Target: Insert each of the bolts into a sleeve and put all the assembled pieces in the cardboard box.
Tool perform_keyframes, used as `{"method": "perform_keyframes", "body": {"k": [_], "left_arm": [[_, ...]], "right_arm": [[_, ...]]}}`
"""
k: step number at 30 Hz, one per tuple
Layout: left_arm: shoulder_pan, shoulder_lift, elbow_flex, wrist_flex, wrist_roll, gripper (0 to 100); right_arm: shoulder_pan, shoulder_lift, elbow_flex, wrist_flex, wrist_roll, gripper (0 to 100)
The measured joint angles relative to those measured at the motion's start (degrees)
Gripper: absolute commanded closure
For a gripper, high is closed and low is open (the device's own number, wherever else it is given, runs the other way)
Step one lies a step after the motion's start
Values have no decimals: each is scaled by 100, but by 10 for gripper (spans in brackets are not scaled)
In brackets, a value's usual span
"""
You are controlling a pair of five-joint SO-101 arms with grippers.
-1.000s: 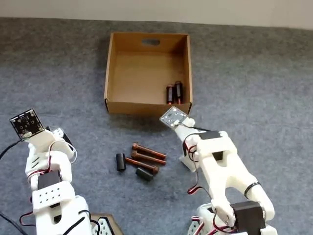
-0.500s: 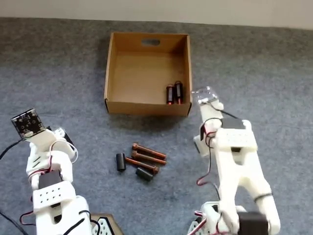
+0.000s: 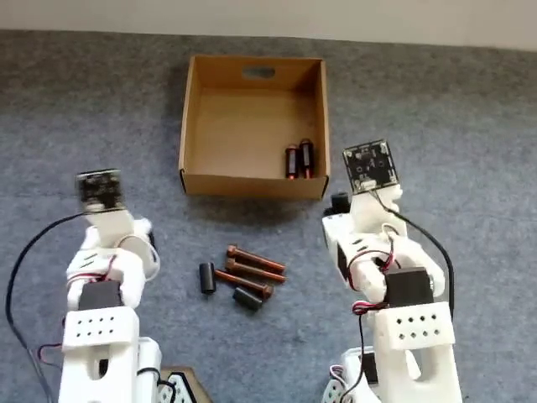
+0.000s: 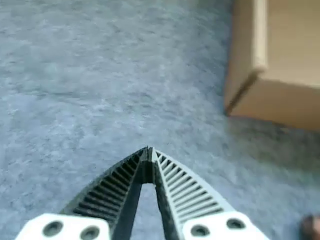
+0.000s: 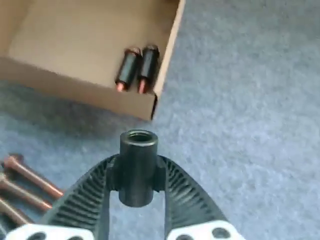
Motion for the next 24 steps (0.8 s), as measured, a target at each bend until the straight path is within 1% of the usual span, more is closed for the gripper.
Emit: {"method": "perform_keyframes", "body": {"k": [3, 6, 9, 12, 16, 18, 22, 24], "left_arm": [[431, 9, -97, 281, -316, 975], [598, 229, -396, 633, -404, 962], [721, 835, -905, 949, -440, 881], [1108, 1776, -1503, 1319, -440, 820], [1679, 3042, -2127, 1486, -440, 826], [1899, 3455, -2312, 1486, -440, 824], [2198, 3851, -2646, 1486, -431, 822], [2295, 3947, -2760, 1486, -316, 822]], "right_arm": [[-158, 132, 176, -237, -413, 993], [-141, 193, 484, -492, -712, 993], [-167, 211, 765, -712, -800, 993], [-167, 211, 905, -879, -835, 993], [-167, 211, 1002, -941, -835, 993], [-167, 202, 1090, -941, -835, 993], [-167, 211, 1178, -941, -835, 993], [-167, 211, 1178, -941, -835, 993]]}}
